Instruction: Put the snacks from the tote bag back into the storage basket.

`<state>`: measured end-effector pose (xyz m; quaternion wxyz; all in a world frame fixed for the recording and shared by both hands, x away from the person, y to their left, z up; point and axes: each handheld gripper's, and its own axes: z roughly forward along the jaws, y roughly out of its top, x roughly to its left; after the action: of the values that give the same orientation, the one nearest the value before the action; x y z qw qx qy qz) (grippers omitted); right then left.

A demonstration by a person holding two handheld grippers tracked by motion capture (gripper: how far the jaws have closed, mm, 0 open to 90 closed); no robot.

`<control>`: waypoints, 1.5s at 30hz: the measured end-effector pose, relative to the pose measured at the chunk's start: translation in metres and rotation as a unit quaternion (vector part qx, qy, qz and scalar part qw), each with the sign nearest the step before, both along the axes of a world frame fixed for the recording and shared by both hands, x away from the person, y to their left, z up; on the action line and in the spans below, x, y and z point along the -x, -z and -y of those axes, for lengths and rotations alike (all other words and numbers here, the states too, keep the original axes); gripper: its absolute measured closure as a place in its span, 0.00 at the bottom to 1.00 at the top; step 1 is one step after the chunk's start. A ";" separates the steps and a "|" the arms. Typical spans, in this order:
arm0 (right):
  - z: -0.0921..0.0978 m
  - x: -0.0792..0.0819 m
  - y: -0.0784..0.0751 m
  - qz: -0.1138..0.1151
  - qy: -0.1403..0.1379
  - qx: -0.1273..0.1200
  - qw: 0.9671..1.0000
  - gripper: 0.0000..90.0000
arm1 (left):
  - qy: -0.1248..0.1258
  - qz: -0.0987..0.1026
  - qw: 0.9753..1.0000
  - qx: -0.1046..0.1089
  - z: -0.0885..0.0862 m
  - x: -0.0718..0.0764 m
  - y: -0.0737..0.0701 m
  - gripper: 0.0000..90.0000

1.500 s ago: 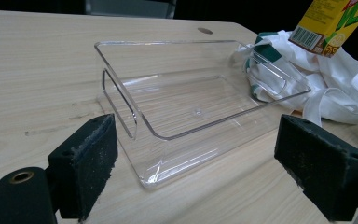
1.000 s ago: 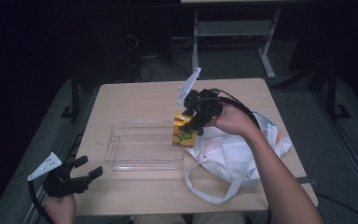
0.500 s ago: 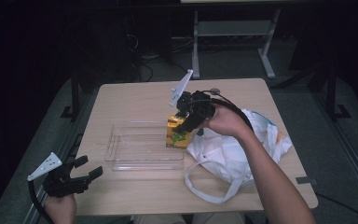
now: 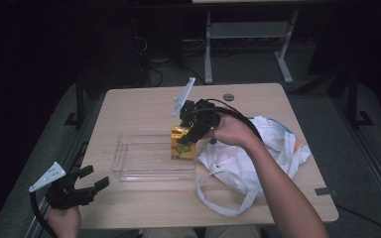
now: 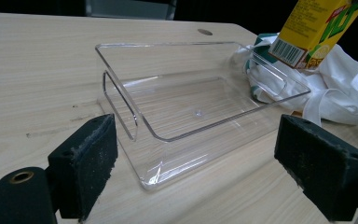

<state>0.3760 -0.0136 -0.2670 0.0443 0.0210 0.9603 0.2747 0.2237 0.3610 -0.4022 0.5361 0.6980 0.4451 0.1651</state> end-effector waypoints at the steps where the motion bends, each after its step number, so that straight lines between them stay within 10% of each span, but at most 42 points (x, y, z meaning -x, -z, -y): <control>1: -0.001 -0.001 0.001 0.002 -0.004 0.000 1.000 0.58 | 0.000 0.000 1.000 0.000 0.000 0.000 0.000 0.14; 45: -0.014 -0.006 0.045 -0.021 -0.004 0.023 1.000 0.58 | 0.000 0.001 1.000 0.001 0.000 0.000 0.000 0.14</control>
<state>0.3824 0.0007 -0.3125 0.0238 0.0222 0.9671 0.2523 0.2237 0.3607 -0.4019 0.5370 0.6976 0.4446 0.1654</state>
